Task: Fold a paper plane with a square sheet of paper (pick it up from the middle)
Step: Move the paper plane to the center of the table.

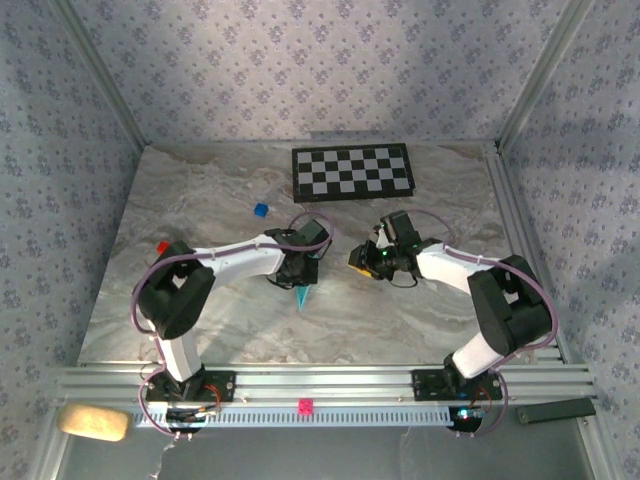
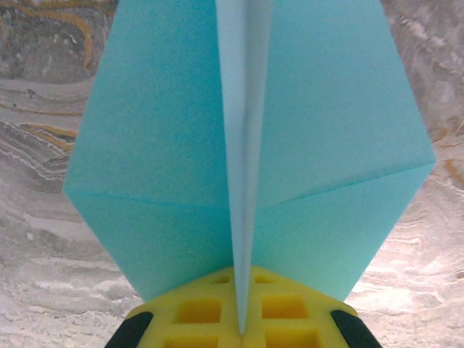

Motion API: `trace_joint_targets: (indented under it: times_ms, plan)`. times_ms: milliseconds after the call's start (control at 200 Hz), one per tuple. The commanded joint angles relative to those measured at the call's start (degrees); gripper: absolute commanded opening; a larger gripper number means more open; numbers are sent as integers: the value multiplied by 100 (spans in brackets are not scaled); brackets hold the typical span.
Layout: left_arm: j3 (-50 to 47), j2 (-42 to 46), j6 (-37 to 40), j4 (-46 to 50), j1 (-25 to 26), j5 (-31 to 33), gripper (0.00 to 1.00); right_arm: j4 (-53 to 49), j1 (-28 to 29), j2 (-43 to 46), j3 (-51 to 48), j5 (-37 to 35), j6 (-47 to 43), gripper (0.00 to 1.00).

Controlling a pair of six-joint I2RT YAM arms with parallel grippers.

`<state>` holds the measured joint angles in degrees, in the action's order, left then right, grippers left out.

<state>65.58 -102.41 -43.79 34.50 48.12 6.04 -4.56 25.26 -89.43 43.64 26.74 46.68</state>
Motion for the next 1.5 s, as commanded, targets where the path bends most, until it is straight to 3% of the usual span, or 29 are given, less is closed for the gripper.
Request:
trace_joint_targets:
  times_ms: [0, 1189, 1494]
  plan:
    - [192, -134, 129, 239, -12, 29, 0, -134, -5, 108, -47, -57, -115, 37]
    - [29, -487, 17, 84, 34, 64, 13, -124, 14, 32, -79, -81, -170, 37]
    - [66, -599, -46, 118, 112, 284, 27, -186, -3, 123, -85, -135, -198, 37]
